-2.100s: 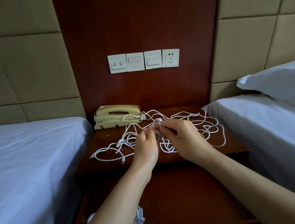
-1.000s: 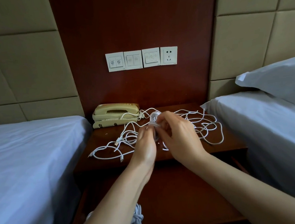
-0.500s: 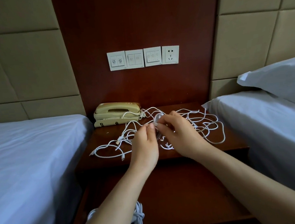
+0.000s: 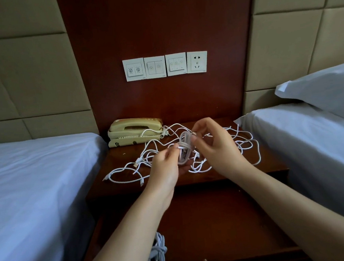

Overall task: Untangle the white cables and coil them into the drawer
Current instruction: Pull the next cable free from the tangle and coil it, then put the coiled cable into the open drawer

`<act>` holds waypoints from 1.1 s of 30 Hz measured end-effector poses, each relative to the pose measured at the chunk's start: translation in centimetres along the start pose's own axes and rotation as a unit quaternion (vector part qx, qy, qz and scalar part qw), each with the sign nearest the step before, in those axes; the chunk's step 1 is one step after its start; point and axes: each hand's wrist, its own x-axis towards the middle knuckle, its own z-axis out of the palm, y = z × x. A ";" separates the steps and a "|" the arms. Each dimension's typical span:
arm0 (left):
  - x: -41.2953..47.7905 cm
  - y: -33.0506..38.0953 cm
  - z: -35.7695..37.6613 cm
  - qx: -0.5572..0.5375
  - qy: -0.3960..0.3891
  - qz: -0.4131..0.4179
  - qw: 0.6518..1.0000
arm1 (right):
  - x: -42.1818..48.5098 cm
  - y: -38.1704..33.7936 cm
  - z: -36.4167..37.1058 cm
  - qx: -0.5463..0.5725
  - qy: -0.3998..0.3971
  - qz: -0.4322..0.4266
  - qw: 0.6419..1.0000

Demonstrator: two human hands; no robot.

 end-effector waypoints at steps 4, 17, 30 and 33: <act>-0.3 0.0 -0.1 -0.015 -0.016 -0.024 0.999 | 0.3 0.4 -0.4 -0.046 -0.007 0.042 0.998; -1.6 0.9 -2.5 0.168 -0.138 -0.095 0.972 | -1.1 0.7 -0.2 -0.086 -0.096 0.049 0.990; -3.1 -3.5 -7.6 0.359 -0.251 -0.121 0.891 | -5.4 3.4 4.0 -0.127 -0.290 0.097 0.943; -3.4 -5.1 -8.3 0.416 -0.262 -0.111 0.864 | -6.2 4.1 5.0 -0.151 -0.341 0.109 0.922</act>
